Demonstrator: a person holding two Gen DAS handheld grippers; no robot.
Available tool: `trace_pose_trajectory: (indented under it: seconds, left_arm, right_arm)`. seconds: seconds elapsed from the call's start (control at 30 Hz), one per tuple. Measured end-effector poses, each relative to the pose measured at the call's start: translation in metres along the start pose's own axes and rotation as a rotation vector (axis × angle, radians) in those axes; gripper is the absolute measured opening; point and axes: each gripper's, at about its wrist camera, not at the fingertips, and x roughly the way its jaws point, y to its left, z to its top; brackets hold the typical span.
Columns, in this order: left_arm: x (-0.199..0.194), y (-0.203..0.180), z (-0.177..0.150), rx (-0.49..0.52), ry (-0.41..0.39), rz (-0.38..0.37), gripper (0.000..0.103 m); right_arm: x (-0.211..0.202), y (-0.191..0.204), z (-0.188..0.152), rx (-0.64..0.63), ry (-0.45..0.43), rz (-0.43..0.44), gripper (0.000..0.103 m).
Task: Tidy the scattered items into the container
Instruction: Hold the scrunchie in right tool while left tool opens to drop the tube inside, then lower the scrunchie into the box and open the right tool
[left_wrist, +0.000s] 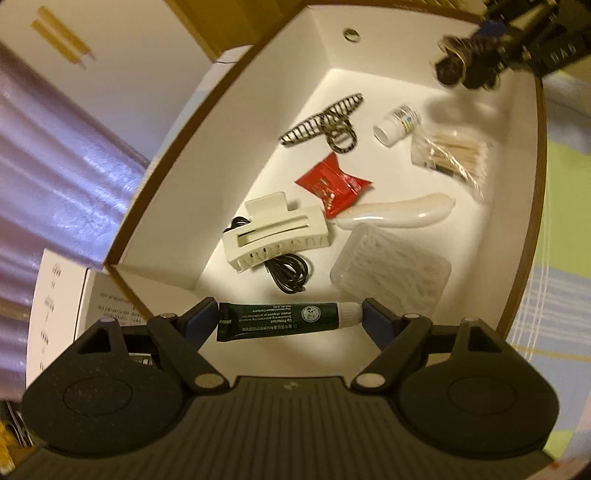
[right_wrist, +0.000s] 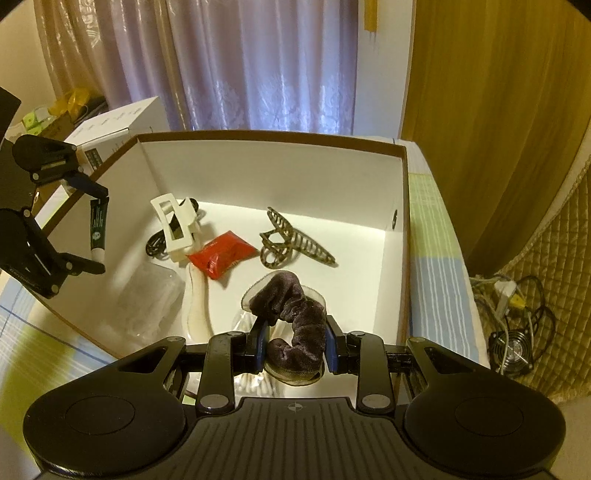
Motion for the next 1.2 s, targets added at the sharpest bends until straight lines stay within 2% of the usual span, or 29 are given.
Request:
trace_pose_trajectory:
  seconds: [0.23, 0.33, 0.47, 1.2]
  left_arm:
    - [0.013, -0.003, 0.002, 0.03, 0.032, -0.013, 0.082]
    - [0.015, -0.003, 0.002, 0.022, 0.03, -0.007, 0.088]
    - [0.013, 0.0, 0.002, -0.015, 0.018, -0.006, 0.092]
    - [-0.027, 0.012, -0.011, -0.265, -0.126, 0.007, 0.092]
  right_arm:
    - [-0.001, -0.001, 0.0, 0.002, 0.003, 0.008, 0.028]
    - [-0.002, -0.002, -0.001, 0.006, 0.003, 0.015, 0.028]
    - [-0.003, -0.001, -0.003, 0.014, 0.005, 0.022, 0.028]
    - [-0.011, 0.001, -0.002, 0.004, -0.007, 0.013, 0.028]
